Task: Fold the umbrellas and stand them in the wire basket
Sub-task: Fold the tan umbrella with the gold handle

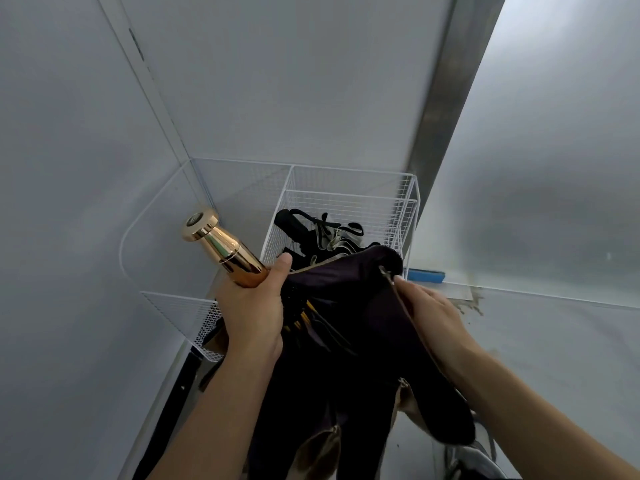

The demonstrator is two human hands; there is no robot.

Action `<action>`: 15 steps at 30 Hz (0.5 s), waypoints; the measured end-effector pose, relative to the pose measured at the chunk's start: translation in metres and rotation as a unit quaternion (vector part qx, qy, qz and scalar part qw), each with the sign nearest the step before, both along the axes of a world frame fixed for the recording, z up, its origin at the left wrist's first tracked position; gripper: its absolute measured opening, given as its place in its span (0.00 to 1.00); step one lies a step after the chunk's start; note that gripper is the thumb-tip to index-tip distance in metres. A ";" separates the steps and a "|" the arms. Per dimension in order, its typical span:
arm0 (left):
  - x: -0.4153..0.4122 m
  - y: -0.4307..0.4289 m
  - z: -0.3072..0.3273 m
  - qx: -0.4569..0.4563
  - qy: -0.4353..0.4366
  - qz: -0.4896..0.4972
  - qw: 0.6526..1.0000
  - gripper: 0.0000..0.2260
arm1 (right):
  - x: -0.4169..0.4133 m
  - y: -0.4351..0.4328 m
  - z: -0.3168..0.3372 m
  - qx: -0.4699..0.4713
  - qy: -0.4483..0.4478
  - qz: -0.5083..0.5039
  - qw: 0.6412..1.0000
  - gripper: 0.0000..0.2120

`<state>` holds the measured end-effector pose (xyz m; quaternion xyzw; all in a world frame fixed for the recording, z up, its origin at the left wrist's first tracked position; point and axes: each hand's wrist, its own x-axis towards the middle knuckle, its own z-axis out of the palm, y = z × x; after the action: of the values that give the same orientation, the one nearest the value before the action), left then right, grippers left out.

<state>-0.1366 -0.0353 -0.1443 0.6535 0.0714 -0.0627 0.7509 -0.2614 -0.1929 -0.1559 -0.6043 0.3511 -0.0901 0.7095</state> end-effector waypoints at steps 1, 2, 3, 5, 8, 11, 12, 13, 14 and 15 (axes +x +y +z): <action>-0.002 -0.002 0.001 -0.002 0.005 -0.008 1.000 0.10 | 0.001 0.003 0.000 0.013 -0.005 0.029 0.999 0.14; -0.004 -0.004 0.002 -0.002 0.006 -0.020 1.000 0.10 | 0.002 0.007 -0.001 0.023 -0.013 0.056 0.998 0.13; -0.006 -0.006 0.002 -0.002 0.006 -0.033 0.999 0.10 | 0.004 0.009 -0.004 0.019 -0.019 0.075 0.997 0.11; -0.012 -0.009 0.005 -0.004 0.007 -0.055 0.998 0.10 | 0.007 0.014 -0.012 -0.031 -0.022 0.105 0.994 0.09; -0.015 -0.012 0.007 -0.015 0.018 -0.081 0.996 0.13 | 0.010 0.020 -0.018 -0.063 -0.003 0.140 0.988 0.09; -0.017 -0.012 0.010 -0.027 0.023 -0.099 0.994 0.13 | 0.010 0.021 -0.021 -0.042 -0.008 0.149 0.988 0.11; -0.018 -0.012 0.010 -0.029 0.018 -0.104 0.994 0.13 | 0.010 0.021 -0.021 -0.036 -0.011 0.154 0.987 0.12; -0.019 -0.012 0.011 -0.031 0.011 -0.109 0.994 0.12 | 0.009 0.022 -0.021 -0.029 -0.015 0.161 0.986 0.12; -0.019 -0.012 0.011 -0.029 0.004 -0.112 0.993 0.12 | 0.009 0.022 -0.019 -0.024 -0.019 0.168 0.985 0.13; -0.019 -0.012 0.012 -0.019 -0.003 -0.112 0.993 0.11 | 0.009 0.023 -0.017 -0.019 -0.026 0.175 0.984 0.13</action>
<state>-0.1561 -0.0472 -0.1327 0.6429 -0.0056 -0.1461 0.7519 -0.2524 -0.1704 -0.1726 -0.6673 0.2199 0.0136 0.7115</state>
